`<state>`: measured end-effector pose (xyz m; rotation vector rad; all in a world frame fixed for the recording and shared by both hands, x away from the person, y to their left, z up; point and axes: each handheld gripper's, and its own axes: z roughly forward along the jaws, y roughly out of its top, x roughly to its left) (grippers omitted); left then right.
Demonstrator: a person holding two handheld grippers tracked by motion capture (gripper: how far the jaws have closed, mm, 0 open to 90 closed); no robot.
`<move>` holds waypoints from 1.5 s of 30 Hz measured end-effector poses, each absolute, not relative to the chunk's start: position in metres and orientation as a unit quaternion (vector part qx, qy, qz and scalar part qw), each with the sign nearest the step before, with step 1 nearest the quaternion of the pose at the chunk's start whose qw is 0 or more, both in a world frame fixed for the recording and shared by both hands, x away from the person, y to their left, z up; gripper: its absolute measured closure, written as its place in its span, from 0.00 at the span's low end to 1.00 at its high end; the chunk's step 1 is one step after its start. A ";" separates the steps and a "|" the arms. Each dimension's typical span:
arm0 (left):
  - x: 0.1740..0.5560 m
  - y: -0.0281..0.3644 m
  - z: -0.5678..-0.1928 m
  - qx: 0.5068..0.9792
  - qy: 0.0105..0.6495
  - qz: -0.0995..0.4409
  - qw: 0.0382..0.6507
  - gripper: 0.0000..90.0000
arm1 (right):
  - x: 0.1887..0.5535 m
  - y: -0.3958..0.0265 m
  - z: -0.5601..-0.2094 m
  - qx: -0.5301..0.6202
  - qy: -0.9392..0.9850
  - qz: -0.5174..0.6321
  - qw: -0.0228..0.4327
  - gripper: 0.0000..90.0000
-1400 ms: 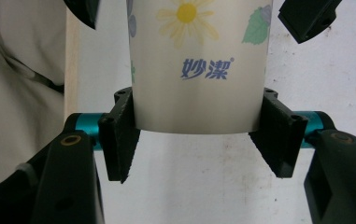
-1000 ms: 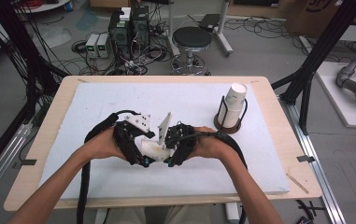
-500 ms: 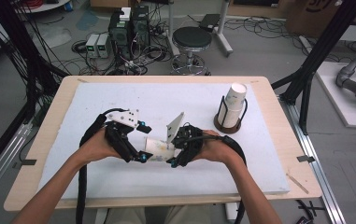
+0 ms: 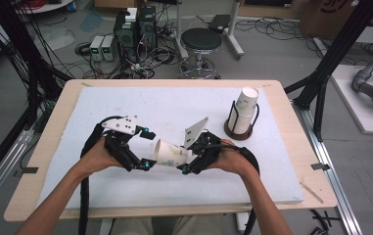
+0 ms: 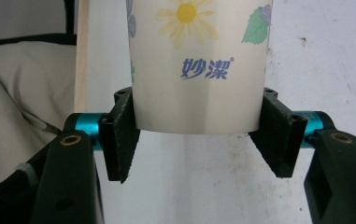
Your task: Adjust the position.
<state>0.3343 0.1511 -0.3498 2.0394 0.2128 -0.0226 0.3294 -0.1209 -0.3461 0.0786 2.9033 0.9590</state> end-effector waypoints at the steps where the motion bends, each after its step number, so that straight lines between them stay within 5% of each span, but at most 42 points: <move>1: 0.334 0.152 -0.350 0.848 0.091 -0.007 0.521 0.06 | 0.329 -0.122 -0.347 0.027 0.947 0.316 0.043 0.42; 45: 0.326 0.162 -0.389 0.781 0.105 -0.022 0.615 0.06 | 0.323 -0.148 -0.378 0.071 0.867 0.492 0.019 0.42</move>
